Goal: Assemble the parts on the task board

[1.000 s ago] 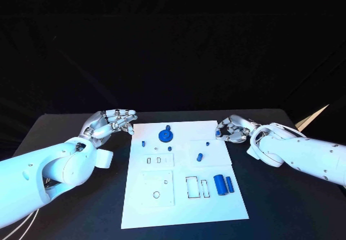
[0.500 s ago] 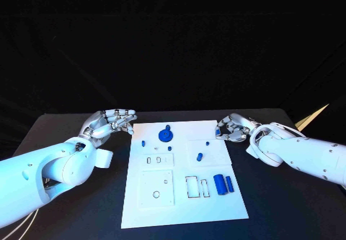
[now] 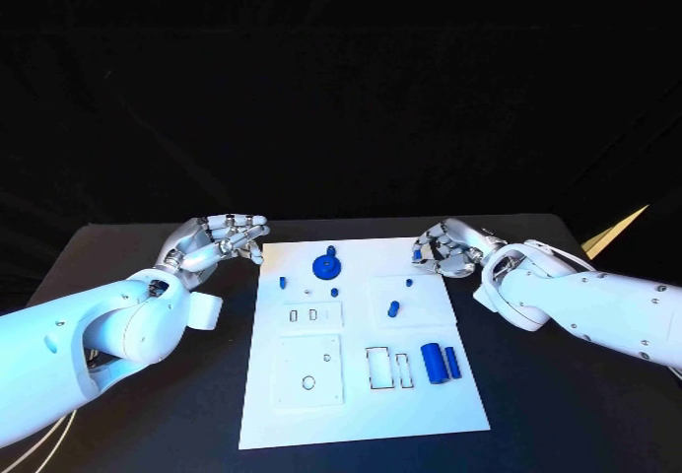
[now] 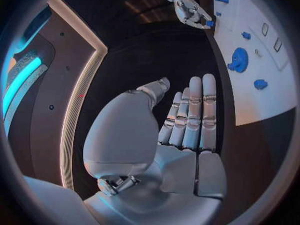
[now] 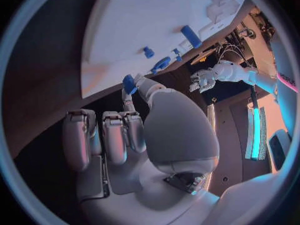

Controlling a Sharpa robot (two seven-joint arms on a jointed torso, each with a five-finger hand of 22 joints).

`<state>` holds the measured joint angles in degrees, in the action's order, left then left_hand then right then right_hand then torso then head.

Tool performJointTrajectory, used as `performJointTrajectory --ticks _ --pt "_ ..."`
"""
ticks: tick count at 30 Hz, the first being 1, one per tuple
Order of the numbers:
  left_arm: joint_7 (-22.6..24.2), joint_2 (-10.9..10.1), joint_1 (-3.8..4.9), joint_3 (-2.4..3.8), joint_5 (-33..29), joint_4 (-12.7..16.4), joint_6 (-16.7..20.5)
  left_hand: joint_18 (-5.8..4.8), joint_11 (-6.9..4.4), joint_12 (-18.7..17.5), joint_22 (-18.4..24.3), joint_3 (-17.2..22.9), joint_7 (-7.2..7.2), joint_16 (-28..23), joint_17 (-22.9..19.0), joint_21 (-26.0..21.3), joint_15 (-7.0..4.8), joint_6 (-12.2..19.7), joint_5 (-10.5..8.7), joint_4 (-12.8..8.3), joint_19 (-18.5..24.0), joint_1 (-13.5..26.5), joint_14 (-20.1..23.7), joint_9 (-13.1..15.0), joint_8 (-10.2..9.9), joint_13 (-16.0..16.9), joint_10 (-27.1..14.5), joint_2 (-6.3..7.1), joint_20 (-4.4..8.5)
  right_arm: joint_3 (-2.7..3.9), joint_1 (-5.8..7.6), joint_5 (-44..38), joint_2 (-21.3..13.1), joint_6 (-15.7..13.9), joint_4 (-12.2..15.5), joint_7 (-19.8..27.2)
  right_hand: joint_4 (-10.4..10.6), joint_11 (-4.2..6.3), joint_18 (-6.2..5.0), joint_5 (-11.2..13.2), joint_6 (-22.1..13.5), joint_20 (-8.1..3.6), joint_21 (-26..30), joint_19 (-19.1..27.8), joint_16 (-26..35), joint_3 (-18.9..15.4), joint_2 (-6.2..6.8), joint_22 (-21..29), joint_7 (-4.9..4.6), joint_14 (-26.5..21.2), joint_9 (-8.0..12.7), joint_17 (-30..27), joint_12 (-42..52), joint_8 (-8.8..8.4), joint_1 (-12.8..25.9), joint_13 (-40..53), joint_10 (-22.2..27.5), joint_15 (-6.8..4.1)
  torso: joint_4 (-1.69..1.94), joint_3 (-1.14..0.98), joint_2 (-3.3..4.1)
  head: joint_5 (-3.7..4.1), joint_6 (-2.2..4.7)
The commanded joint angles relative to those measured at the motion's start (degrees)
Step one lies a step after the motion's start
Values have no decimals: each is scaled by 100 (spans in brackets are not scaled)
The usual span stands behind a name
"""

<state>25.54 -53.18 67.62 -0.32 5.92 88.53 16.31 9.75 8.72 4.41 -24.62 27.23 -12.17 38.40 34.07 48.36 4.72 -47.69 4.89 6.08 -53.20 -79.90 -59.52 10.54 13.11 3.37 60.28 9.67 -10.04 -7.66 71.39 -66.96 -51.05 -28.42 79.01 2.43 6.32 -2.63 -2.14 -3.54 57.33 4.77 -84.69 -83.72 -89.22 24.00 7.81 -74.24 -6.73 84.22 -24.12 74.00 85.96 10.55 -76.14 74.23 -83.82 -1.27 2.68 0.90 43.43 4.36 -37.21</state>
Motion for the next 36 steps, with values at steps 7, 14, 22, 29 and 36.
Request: performJointTrajectory --ticks 7,14,22,29,36 --pt "-15 79 2 1 3 -81 -51 77 22 -32 -129 285 -30 132 101 147 -5 36 57 -30 128 129 95 92 -39 81 -68 13 16 3 124 -396 287 -117 1032 -908 4 73 116 -65 -12 -67 -163 -435 -78 490 -279 -1303 31 578 -343 1600 27 399 102 1268 -313 -71 12 8 -23 -139 -38" --pt "-84 166 1 -11 219 -138 -51 75 26 -25 -129 245 -36 147 106 157 4 38 46 26 150 206 99 101 -37 85 -70 21 5 -51 125 -575 757 47 1412 -1450 46 59 128 -58 -78 -61 -210 -461 -73 503 -263 -1339 15 575 -354 1590 24 418 215 1267 -312 -61 54 35 -56 -196 -83" --pt "-141 234 1 -16 318 -171 -46 79 16 21 -127 226 -34 173 116 166 0 23 45 69 163 243 94 115 -26 107 0 7 1 -114 25 -1051 1186 83 1492 -1930 33 60 143 -59 -86 -60 -265 -490 -62 507 -248 -1380 17 569 -358 1566 17 425 216 1261 -306 -61 56 33 -57 -236 -98" --pt "-164 246 2 -18 329 -177 -50 79 15 25 -127 225 -33 174 116 166 -1 23 45 70 163 243 94 116 -25 108 5 6 1 -128 -90 -1332 1382 90 1436 -2063 16 60 143 -55 -95 -60 -267 -493 -61 502 -206 -1382 17 569 -366 1565 29 443 233 1271 -318 -62 45 21 -41 -258 -112" --pt "-177 245 2 -18 331 -172 -52 79 15 25 -127 225 -33 174 116 166 -1 23 45 70 163 243 94 116 -25 108 5 6 1 -134 -183 -1469 1462 142 1384 -2090 10 60 145 -55 -98 -60 -271 -495 -62 502 -195 -1385 17 569 -367 1565 31 447 236 1272 -319 -62 59 23 -41 -249 -156"
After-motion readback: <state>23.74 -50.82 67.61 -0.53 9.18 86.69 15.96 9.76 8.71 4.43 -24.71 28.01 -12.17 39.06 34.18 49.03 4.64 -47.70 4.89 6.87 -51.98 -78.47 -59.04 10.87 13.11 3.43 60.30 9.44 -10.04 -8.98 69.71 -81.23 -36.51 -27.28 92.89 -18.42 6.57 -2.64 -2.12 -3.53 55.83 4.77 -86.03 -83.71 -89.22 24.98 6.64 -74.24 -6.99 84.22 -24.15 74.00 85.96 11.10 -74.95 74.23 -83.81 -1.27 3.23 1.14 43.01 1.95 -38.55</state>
